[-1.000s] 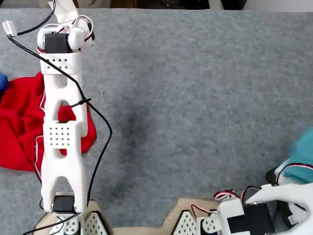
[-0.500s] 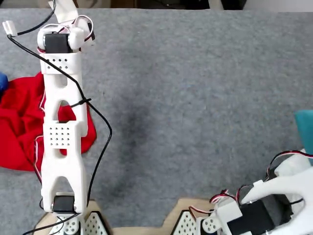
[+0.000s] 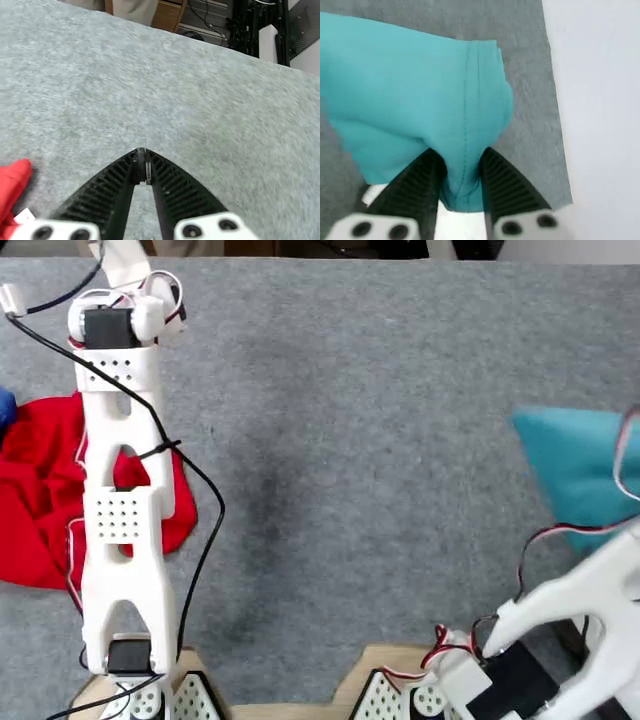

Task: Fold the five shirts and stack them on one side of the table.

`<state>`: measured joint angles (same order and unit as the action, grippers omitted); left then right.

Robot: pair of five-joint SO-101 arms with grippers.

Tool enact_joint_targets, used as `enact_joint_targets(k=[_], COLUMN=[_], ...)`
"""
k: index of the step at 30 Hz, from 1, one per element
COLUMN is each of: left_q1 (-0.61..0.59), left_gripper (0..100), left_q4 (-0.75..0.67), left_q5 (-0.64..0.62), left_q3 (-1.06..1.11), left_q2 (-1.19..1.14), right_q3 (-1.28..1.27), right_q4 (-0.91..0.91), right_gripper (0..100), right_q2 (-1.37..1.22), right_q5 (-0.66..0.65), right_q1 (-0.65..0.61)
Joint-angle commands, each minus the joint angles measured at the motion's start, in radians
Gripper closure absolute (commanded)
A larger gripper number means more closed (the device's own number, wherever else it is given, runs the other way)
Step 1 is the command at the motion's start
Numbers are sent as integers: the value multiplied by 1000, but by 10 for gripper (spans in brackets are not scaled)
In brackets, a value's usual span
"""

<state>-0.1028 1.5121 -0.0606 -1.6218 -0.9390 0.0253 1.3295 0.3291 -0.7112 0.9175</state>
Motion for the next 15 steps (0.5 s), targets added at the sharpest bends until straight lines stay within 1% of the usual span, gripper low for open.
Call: enact_joint_targets(k=[1, 3, 6, 10, 15], left_q1=[-20, -20, -14, 12, 54], left_gripper=[982, 982, 982, 982, 982], left_q4=[-8, -8, -11, -9, -8], left_q5=[-11, -11, -11, -11, -11], left_q3=[-40, -40, -44, -41, -41], left_q2=[58, 58, 58, 58, 58], right_q3=[-116, -209, -283, -282, -283], right_q4=[-115, -213, -299, -341, -358], right_gripper=[994, 994, 994, 994, 994], right_q2=[38, 18, -15, -59, -102], right_q5=[-104, -163, -235, -282, -319], right_q1=[142, 226, 346, 466, 550])
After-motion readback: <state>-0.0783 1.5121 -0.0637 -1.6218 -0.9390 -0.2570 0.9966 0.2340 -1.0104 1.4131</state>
